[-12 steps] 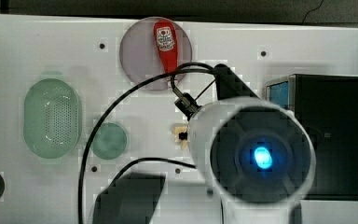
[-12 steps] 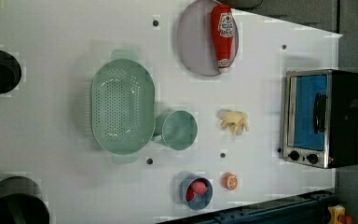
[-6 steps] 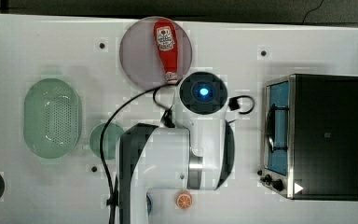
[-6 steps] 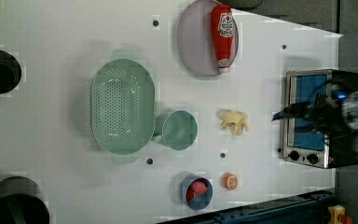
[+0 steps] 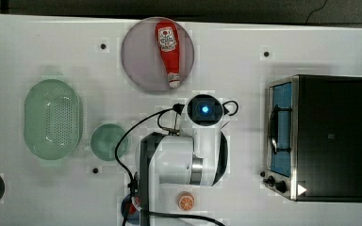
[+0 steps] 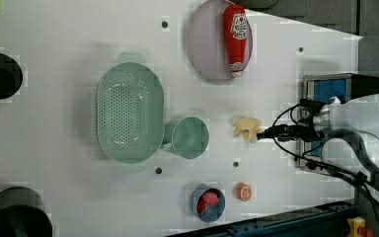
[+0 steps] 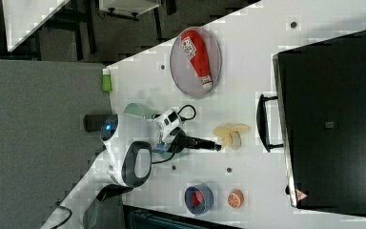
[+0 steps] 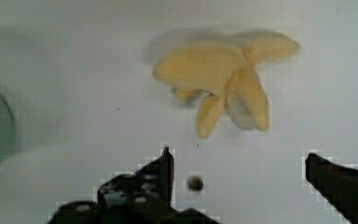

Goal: Pick Banana and place it in mug.

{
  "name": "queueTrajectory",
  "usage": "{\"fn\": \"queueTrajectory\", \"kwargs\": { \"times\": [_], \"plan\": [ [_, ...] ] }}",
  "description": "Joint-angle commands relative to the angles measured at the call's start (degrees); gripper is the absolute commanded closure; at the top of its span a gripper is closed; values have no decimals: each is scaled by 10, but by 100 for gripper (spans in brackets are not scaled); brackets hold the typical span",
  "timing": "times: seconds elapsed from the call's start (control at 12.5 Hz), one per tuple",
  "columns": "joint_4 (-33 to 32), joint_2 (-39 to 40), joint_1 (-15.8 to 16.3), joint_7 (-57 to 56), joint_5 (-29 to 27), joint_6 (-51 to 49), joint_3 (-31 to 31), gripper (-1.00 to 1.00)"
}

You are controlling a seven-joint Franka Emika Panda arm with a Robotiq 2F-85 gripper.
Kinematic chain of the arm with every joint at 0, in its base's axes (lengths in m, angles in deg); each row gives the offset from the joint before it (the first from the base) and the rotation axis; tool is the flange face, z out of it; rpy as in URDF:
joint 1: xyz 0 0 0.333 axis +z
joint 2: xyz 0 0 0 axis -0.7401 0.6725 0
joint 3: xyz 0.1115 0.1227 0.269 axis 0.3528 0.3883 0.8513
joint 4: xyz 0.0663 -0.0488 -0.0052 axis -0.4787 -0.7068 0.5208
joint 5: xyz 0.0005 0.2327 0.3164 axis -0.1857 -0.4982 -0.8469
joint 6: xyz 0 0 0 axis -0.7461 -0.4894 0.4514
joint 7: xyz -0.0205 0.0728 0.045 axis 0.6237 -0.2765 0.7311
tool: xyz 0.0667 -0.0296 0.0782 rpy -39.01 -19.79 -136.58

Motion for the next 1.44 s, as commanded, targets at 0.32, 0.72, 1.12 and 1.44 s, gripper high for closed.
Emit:
{"fn": "queueTrajectory", "kwargs": {
  "times": [0.32, 0.72, 1.12, 1.44],
  "plan": [
    [-18, 67, -1, -203, 12, 151, -3, -100],
    [-18, 127, -1, -203, 12, 221, -6, -100],
    [-15, 132, -1, -203, 12, 232, -6, -18],
    [-16, 104, -2, -203, 12, 223, -7, 37]
  ]
}}
